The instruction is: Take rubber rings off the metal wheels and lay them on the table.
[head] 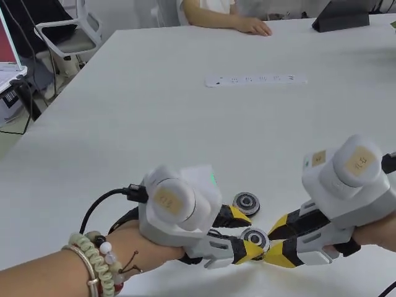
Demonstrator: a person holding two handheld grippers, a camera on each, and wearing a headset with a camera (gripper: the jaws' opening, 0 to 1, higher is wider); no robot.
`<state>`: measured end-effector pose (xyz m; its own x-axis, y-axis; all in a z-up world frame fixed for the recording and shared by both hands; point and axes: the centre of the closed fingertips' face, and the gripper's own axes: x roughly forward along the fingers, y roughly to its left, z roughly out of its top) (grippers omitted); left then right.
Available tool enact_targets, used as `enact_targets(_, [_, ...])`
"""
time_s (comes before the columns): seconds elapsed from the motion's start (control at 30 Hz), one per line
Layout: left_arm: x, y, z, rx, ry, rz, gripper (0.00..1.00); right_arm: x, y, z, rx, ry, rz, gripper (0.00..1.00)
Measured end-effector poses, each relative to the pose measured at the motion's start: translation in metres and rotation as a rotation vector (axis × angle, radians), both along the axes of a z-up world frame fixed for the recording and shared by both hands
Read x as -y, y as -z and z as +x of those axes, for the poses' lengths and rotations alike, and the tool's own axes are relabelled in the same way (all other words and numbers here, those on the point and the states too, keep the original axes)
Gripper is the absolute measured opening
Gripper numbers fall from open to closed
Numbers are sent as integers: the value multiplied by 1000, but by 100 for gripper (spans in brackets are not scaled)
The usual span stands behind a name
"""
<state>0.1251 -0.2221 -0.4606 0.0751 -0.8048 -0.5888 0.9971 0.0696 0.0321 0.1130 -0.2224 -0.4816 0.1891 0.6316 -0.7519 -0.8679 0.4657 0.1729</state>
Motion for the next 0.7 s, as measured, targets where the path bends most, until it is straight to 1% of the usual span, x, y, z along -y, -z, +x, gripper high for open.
enact_targets(0.03, [1,0,-1,-3,2,-5,19,0,0,0,1,-2,-1,19])
enact_targets(0.07, [2,1,-2,1,2,-1,20,0,0,0,2,-3,-1,18])
enact_targets(0.1, [2,0,-2,14,8,-3,20,0,0,0,4,-6,-2,18])
enact_targets(0.33, [2,1,-2,54,24,14,20,1,1,1,12,-9,-9,19])
enact_targets(0.5, [1,1,-2,50,23,13,20,2,1,2,13,-8,-12,19])
enact_targets(0.63, [1,0,-1,26,12,7,20,2,2,2,11,-7,-10,19])
enact_targets(0.7, [1,0,-1,22,10,4,20,1,2,2,11,-8,-10,19])
